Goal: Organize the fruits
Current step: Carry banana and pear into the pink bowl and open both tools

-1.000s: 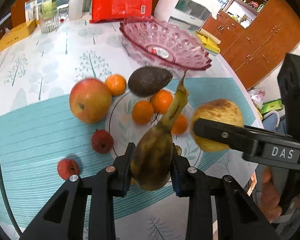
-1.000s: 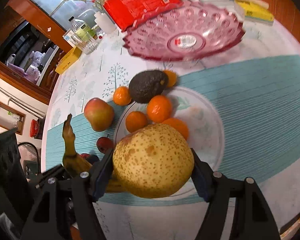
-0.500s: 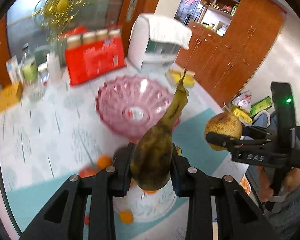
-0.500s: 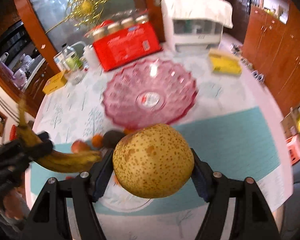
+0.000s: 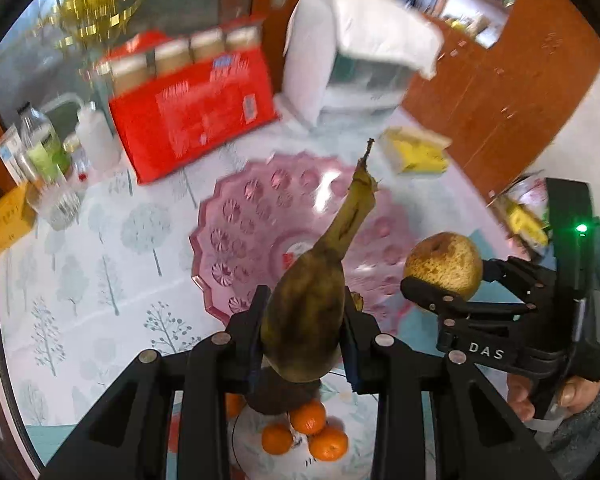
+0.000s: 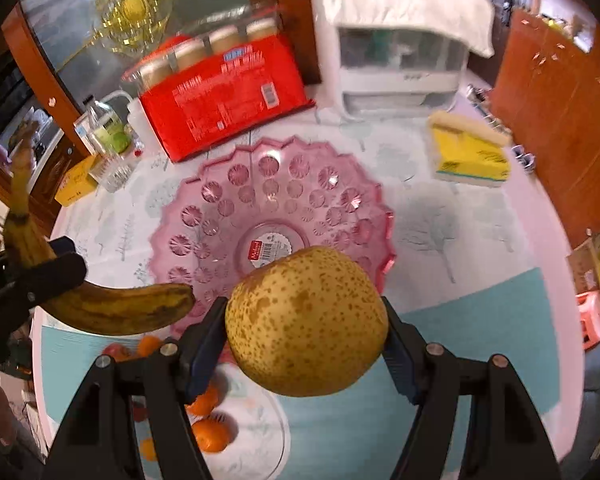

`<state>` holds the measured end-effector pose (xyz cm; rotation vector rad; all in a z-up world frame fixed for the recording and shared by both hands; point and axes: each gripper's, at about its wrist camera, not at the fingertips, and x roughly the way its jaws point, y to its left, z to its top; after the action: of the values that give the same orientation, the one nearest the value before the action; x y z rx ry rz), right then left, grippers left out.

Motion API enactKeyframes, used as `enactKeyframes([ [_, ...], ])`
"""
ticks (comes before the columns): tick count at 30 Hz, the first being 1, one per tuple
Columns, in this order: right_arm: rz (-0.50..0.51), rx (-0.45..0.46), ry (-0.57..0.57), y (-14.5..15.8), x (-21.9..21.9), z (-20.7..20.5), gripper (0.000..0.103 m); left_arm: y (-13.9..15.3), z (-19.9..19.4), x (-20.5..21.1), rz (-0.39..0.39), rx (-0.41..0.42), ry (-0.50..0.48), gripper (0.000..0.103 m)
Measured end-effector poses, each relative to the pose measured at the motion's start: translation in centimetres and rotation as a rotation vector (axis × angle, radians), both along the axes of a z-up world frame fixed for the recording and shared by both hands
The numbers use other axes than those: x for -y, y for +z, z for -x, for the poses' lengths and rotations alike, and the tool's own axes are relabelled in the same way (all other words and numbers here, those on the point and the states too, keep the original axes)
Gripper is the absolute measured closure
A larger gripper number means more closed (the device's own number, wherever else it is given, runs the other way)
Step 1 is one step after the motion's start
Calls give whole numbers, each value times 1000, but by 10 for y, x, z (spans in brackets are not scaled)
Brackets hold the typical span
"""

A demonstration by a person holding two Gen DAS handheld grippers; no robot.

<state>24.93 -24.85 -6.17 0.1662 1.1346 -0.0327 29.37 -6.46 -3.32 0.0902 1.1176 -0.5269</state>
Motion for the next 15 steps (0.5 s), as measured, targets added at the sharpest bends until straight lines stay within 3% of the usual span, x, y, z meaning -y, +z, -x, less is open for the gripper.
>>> enactKeyframes([
  [7, -33, -39, 26, -66, 9, -32, 31, -84, -41, 35, -156, -109, -4, 72],
  [13, -9, -24, 65, -89, -3, -48, 30, -92, -67, 43, -163, -98, -2, 69],
  [15, 49, 12, 89, -89, -11, -48, 30, -94, -76, 42, -214, -78, 22, 59],
])
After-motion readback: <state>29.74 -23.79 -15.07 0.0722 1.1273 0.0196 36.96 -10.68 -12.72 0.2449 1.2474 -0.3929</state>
